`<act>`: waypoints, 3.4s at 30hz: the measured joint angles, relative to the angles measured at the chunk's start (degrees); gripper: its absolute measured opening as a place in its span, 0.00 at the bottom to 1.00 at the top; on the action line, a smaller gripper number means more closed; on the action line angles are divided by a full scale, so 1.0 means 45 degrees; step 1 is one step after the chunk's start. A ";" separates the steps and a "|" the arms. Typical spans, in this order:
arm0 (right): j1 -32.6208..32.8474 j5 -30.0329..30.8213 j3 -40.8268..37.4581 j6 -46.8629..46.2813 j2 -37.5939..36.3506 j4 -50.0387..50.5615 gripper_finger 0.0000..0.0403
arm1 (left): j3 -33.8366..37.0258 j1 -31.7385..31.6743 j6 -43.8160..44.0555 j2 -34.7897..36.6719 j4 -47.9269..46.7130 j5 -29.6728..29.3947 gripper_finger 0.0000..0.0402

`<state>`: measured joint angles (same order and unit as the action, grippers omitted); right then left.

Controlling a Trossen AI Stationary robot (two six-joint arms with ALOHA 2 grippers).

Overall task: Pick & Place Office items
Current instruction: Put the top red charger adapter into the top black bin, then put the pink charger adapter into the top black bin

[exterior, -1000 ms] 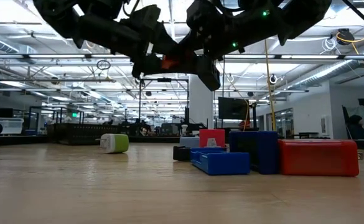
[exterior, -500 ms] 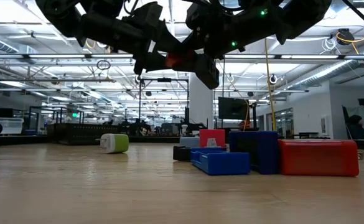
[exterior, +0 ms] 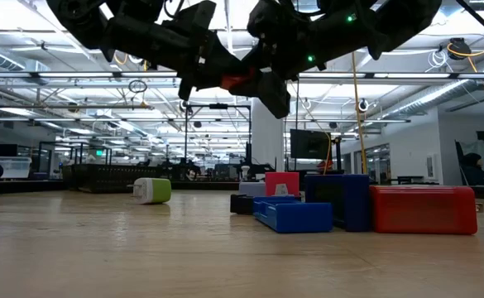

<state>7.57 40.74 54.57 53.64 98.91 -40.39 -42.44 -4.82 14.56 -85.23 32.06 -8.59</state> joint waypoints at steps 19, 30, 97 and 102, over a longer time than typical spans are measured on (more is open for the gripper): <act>0.0186 -0.0106 -0.0005 -0.5056 -0.0817 0.0925 0.72 | 0.0783 -0.1089 -0.2023 0.4389 -0.5120 -0.6343 0.30; 0.0417 -0.0357 0.0000 -0.5127 -0.0996 0.1212 0.71 | 0.4859 -0.4258 0.1112 0.7906 -0.5190 -0.7458 0.30; 0.0697 -0.6533 0.1007 -1.3027 -0.0976 1.0154 0.69 | 0.5212 -0.5337 0.0469 0.8431 -0.3030 0.1899 0.40; 0.1464 -0.7457 0.1053 -1.2685 -0.0811 0.9912 0.69 | 0.5212 -0.5337 0.0463 0.8362 -0.3043 0.1894 0.41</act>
<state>14.16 7.19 59.30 -3.44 95.27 4.22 -18.98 -28.84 16.64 -47.60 18.36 -0.07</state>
